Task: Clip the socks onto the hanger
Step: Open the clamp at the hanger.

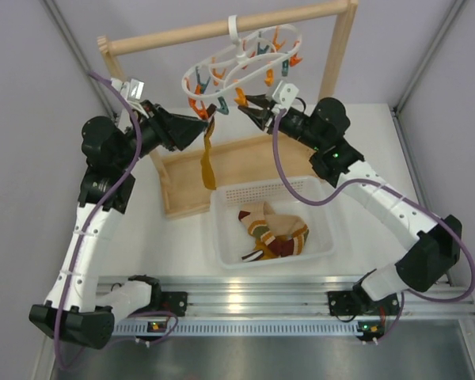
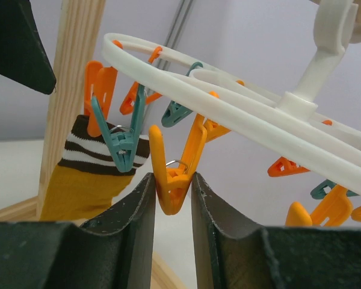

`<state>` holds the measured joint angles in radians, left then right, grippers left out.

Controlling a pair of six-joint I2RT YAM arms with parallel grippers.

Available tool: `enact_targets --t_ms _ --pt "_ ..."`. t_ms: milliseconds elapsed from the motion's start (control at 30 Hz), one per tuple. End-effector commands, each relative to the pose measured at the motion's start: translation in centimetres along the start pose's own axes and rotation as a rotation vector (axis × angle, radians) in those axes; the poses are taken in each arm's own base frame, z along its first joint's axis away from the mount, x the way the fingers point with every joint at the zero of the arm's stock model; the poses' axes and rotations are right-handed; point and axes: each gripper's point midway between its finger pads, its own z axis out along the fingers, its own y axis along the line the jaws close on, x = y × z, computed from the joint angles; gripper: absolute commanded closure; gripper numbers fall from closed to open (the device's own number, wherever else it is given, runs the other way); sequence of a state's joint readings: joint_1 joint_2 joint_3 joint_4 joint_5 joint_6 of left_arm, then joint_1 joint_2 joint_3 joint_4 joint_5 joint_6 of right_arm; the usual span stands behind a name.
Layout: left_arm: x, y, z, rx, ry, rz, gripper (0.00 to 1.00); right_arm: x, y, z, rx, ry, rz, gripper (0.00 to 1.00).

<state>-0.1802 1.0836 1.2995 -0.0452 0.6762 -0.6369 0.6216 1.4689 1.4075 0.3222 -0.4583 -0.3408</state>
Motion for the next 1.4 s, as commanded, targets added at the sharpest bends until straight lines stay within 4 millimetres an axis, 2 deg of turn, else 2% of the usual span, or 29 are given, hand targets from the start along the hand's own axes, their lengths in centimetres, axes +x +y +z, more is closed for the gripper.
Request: enact_targets --t_ms 0,33,67,133,167,233,267,300,333,367,400,433,467,533,567,600,667,733,800,967,1000,1267,1367 --pt "-2.3 -2.3 -0.5 0.065 -0.062 0.104 0.41 -3.0 0.4 -0.2 0.053 -0.024 -0.045 1.00" --pt "-2.5 -2.3 -0.5 0.060 -0.067 0.109 0.41 -3.4 1.2 0.2 0.056 -0.031 -0.057 1.00" --pt "-2.8 -2.2 -0.4 0.054 -0.075 0.117 0.41 -3.3 0.3 0.1 0.128 -0.009 -0.089 1.00" --pt "-3.2 -1.4 -0.1 0.016 -0.094 0.104 0.42 -3.7 0.8 0.3 0.167 -0.013 -0.112 1.00" --pt "-3.6 -1.5 0.0 0.013 -0.102 0.099 0.42 -3.6 0.0 0.1 0.224 0.006 -0.140 1.00" --pt "-3.6 -1.1 0.5 0.005 -0.099 0.044 0.42 -3.7 0.5 0.2 0.258 0.004 -0.166 1.00" --pt "-3.8 -1.1 0.7 0.002 -0.104 0.027 0.43 -4.2 -0.6 -0.2 0.340 -0.003 -0.204 1.00" --pt "-3.9 -0.9 0.8 -0.010 -0.110 -0.011 0.43 -3.7 -0.4 -0.3 0.356 0.008 -0.227 1.00" --pt "-4.0 -1.0 0.9 -0.011 -0.114 -0.025 0.43 -3.8 -0.1 -0.3 0.369 0.008 -0.280 1.00" --pt "-4.0 -1.0 1.0 -0.015 -0.118 -0.040 0.43 -4.7 -0.7 -0.6 0.430 -0.021 -0.302 1.00" --pt "-4.1 -1.1 1.1 -0.018 -0.123 -0.061 0.43 -4.0 -0.3 -0.7 0.439 -0.011 -0.331 1.00" --pt "-4.2 -1.0 1.1 -0.029 -0.136 -0.070 0.43 -4.2 0.1 -0.6 0.449 -0.021 -0.357 1.00" --pt "-4.4 -1.0 1.2 -0.035 -0.143 -0.080 0.42 -3.6 0.1 -0.5 0.470 0.001 -0.415 1.00" --pt "-4.5 -0.9 1.4 -0.043 -0.151 -0.109 0.41 -3.9 0.1 -0.6 0.510 -0.022 -0.456 1.00" --pt "-4.3 -0.5 1.5 -0.067 -0.142 -0.132 0.41 -3.1 0.1 -0.4 0.523 0.001 -0.496 1.00" --pt "-4.2 -0.3 1.6 -0.079 -0.142 -0.150 0.40 -3.5 -0.1 -0.5 0.551 -0.017 -0.516 1.00" --pt "-4.2 -0.1 1.9 -0.095 -0.142 -0.169 0.37 -3.0 0.2 -0.2 0.564 -0.007 -0.577 1.00" --pt "-3.8 -0.1 2.4 -0.101 -0.129 -0.186 0.36 -3.6 0.4 -0.2 0.590 -0.037 -0.617 1.00" --pt "-3.6 -0.4 3.0 -0.091 -0.115 -0.195 0.35 -3.2 0.8 0.1 0.583 -0.031 -0.675 1.00" --pt "-3.6 -0.7 4.1 -0.102 -0.098 -0.212 0.34 -3.7 1.4 0.4 0.598 -0.049 -0.753 1.00" --pt "-3.2 -0.3 4.6 -0.110 -0.083 -0.220 0.34 -3.6 1.5 0.5 0.596 -0.053 -0.765 1.00" --pt "-3.9 -0.1 6.0 -0.146 -0.081 -0.198 0.34 -3.6 2.6 0.9 0.580 -0.069 -0.881 1.00" --pt "-3.2 0.7 6.6 -0.169 -0.049 -0.220 0.34 -3.3 2.7 1.1 0.577 -0.059 -0.881 1.00"
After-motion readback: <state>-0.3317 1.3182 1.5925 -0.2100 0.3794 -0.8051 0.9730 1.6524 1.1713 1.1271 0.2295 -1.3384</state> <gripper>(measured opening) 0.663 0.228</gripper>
